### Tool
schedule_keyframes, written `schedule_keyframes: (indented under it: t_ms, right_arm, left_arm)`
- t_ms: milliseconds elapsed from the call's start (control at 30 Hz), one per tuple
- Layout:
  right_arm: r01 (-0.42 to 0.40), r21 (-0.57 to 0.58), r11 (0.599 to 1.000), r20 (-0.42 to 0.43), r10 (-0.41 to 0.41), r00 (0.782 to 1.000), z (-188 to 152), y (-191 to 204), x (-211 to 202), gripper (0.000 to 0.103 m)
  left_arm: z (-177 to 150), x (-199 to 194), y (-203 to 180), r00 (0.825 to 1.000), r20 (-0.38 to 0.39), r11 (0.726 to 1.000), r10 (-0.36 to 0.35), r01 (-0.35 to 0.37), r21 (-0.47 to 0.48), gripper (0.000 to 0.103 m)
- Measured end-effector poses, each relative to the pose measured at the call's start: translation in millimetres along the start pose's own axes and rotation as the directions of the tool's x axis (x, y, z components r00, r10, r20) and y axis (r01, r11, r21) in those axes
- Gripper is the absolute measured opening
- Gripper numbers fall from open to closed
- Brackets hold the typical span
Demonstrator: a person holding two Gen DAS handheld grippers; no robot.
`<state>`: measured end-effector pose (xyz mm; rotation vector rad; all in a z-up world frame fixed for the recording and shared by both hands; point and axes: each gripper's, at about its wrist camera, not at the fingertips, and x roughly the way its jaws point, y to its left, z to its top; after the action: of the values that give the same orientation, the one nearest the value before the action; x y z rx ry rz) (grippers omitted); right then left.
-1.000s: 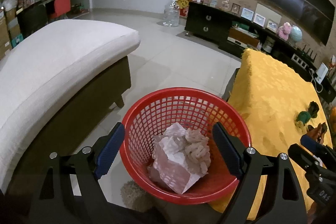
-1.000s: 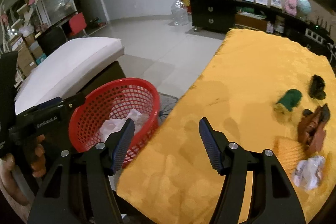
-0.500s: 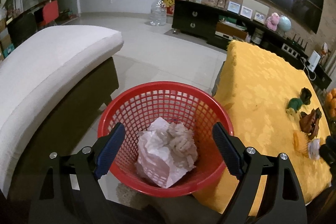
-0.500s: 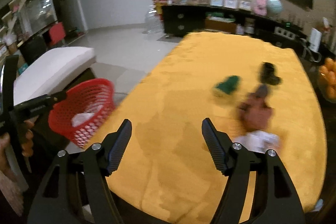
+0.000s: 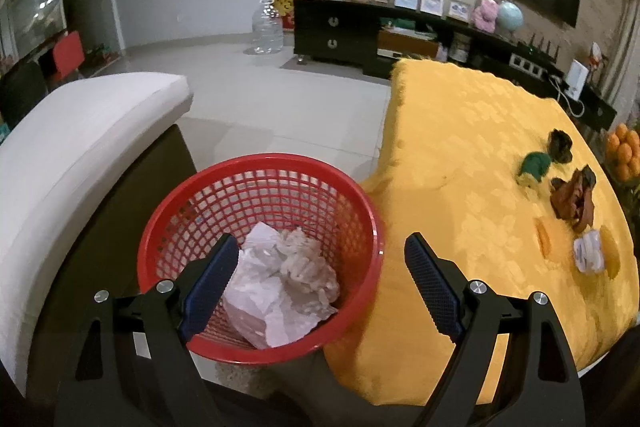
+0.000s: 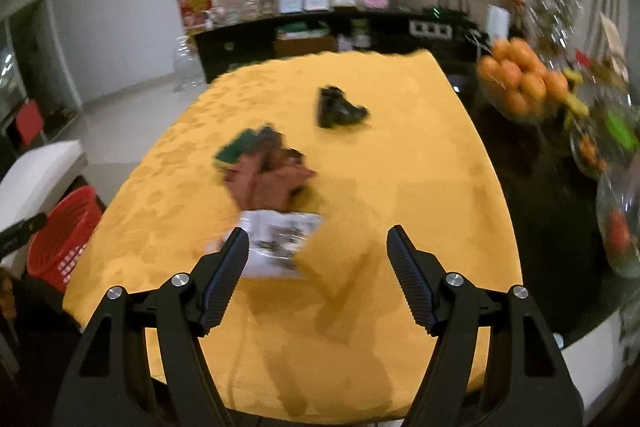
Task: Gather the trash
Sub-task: 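Grasp the yellow foam net sleeve with the right tool while the left tool returns to the table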
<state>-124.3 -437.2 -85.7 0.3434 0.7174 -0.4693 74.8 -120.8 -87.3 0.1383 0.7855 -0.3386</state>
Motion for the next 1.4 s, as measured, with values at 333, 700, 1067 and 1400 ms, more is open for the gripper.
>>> schedule_keyframes:
  t_ms: [333,700,1067,1400]
  right_arm:
    - [-0.01,0.017,1.0,-0.036,0.01,0.999,3.9,-0.3,31.1,0.077]
    - [-0.007,0.071,0.997,-0.137,0.017,0.99,-2.3,-12.9,63.3,0.062]
    - [-0.027,0.089,0.996,-0.139,0.04,0.989,-3.8,-23.1,56.6,0.032]
    - [0.046,0.089,0.995,-0.089,-0.038,0.995,-6.4,-36.0,28.8,0.03]
  left_arm:
    - [-3.3,3.6,-13.3,1.0,-0.012,0.999,0.0,0.001,0.043,0.082]
    - [-4.7,3.6,-16.9,1.0,-0.012,0.999,-0.004,0.004,0.054,0.082]
    - [-7.7,-1.7,-31.4,1.0,0.009,0.995,-0.015,0.015,0.094,0.082]
    - [-13.0,-13.0,-83.8,0.988,-0.014,0.971,-0.155,0.155,0.184,0.082]
